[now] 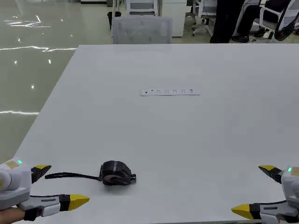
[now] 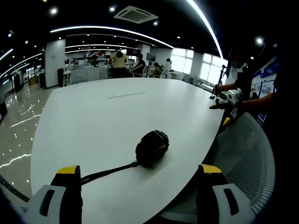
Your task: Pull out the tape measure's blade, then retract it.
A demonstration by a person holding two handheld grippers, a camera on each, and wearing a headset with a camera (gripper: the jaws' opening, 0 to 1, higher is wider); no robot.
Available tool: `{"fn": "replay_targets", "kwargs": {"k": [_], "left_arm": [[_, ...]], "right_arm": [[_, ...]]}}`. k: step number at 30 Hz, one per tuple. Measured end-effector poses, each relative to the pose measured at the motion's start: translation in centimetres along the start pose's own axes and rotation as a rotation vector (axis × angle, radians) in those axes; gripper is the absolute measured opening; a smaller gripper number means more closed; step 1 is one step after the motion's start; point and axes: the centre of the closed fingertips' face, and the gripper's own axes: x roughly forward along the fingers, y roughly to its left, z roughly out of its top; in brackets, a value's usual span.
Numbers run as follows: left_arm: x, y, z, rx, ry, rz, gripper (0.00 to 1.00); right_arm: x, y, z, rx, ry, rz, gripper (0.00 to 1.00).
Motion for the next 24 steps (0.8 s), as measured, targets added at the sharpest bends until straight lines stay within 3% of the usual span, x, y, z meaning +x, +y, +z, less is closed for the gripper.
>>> {"fn": "replay_targets", "kwargs": {"k": [3,6,8,14,20,24], "left_arm": [[0.0,0.0,0.0,0.004,0.006,0.005,1.0],[0.1,-0.2,0.3,-0.001,-0.016,0.0,1.0],[0.1,-0.1,0.0,-0.014,0.007,0.007,1.0],[0.3,-0.8,0.4,-0.011,-0.024,0.008,1.0],[0.6,-1.3,-0.3,-0.016,-0.006,0.001,1.0],[0.7,-1.4,0.0,-0.014,-0.009,0.001,1.0]], "right_arm": [[0.0,-0.1,-0.1,-0.007,-0.006,-0.007,1.0],[-0.2,0.1,0.1,-0.012,-0.029,0.005,1.0],[-0.3,0.1,-0.1,-0.013,-0.024,0.005,1.0],[-0.7,-0.5,-0.9,0.011,0.012,-0.009,1.0],[-1.3,-0.8,-1.1,0.004,0.001,-0.01,1.0],[-1.6,-1.0,-1.5,0.007,0.009,-0.014,1.0]]}}
